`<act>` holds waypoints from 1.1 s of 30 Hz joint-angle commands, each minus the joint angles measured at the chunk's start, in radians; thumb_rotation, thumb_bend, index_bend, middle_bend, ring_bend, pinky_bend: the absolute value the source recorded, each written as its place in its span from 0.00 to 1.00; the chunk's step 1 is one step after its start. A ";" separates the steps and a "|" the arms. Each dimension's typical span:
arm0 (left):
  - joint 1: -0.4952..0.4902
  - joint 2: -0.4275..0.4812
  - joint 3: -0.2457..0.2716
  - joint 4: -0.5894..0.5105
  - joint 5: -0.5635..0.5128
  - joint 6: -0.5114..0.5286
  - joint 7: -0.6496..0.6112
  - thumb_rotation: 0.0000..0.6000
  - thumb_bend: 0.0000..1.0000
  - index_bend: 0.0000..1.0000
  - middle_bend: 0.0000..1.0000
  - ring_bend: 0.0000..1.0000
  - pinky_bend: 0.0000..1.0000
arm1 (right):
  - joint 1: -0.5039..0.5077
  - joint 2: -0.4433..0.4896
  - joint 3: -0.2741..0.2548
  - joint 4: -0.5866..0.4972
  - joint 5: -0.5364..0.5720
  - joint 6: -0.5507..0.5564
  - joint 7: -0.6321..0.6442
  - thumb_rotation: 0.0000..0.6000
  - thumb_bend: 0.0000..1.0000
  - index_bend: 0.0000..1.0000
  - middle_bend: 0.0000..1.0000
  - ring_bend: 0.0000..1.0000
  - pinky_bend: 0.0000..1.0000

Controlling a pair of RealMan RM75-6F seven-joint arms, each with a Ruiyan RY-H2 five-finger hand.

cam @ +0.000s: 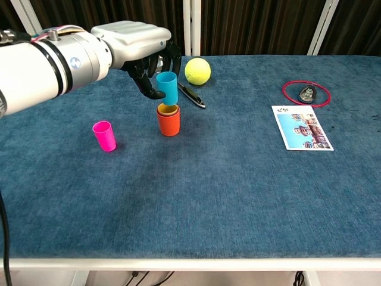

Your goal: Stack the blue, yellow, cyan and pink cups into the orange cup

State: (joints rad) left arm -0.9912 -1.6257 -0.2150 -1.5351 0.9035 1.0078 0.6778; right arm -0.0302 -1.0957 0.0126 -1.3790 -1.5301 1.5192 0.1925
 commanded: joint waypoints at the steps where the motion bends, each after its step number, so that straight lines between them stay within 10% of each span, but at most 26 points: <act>1: -0.001 -0.012 0.009 0.013 0.004 0.002 0.001 1.00 0.29 0.48 0.49 0.49 0.41 | -0.001 0.000 0.000 0.002 0.001 0.000 0.003 1.00 0.30 0.00 0.00 0.00 0.00; 11: 0.001 -0.048 0.022 0.062 -0.011 -0.009 -0.010 1.00 0.29 0.47 0.48 0.48 0.40 | 0.001 0.002 0.003 0.007 0.005 -0.003 0.013 1.00 0.30 0.00 0.00 0.00 0.00; 20: 0.009 -0.018 0.034 0.021 0.005 0.012 0.010 1.00 0.28 0.23 0.31 0.33 0.32 | 0.003 0.004 0.004 0.000 0.002 -0.002 0.007 1.00 0.31 0.00 0.00 0.00 0.00; 33: 0.156 0.207 0.094 -0.347 0.039 0.215 0.043 1.00 0.23 0.24 0.31 0.32 0.33 | 0.015 0.032 0.014 -0.072 -0.020 0.018 -0.050 1.00 0.31 0.00 0.00 0.00 0.00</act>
State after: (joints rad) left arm -0.8871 -1.4864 -0.1521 -1.7954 0.9290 1.1691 0.7180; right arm -0.0180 -1.0669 0.0244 -1.4462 -1.5472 1.5351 0.1471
